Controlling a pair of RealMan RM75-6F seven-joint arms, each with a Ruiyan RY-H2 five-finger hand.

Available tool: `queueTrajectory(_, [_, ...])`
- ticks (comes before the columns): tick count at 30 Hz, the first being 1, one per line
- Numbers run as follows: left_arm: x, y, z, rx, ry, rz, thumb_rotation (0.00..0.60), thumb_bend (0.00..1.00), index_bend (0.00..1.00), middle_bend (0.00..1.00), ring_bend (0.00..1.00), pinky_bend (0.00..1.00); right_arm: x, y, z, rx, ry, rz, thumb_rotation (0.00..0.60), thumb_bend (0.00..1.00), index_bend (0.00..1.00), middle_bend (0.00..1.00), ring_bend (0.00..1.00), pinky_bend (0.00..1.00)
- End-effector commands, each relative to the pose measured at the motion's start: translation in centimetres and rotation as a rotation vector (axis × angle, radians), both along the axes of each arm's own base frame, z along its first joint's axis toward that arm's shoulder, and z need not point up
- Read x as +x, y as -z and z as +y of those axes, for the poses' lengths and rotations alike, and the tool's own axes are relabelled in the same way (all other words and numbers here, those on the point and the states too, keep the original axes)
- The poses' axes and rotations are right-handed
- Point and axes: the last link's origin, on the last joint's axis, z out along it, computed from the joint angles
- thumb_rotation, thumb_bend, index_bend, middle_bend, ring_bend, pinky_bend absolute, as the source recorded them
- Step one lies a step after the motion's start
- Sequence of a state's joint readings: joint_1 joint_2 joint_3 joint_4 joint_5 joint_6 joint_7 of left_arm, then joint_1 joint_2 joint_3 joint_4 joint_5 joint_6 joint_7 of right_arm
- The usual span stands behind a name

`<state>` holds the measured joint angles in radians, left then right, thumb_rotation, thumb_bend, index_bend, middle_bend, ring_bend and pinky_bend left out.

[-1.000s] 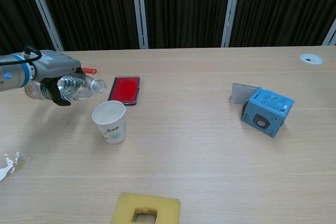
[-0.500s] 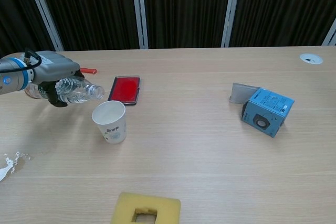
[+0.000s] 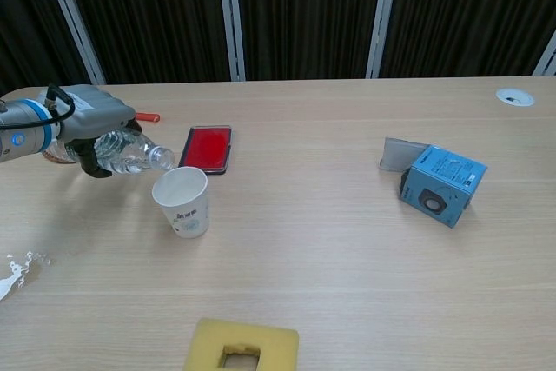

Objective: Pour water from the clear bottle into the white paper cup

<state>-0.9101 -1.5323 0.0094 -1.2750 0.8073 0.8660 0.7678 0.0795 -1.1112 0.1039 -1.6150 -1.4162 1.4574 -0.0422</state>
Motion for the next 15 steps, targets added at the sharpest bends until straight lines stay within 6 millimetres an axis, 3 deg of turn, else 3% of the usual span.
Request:
queueTrajectory(1, [0.05, -0.01, -0.02, 0.004, 0.010, 0.009, 0.600, 0.64, 0.61, 0.46, 0.32, 0.41, 0.00, -0.02, 0.00, 0.000, 0.000, -0.001, 0.600, 0.00, 0.00, 0.00, 0.00, 0.00])
queueTrajectory(15, [0.28, -0.22, -0.24, 0.032, 0.079, 0.079, 0.600, 0.64, 0.61, 0.46, 0.32, 0.41, 0.06, -0.27, 0.03, -0.006, -0.004, -0.008, 0.600, 0.00, 0.00, 0.00, 0.00, 0.00])
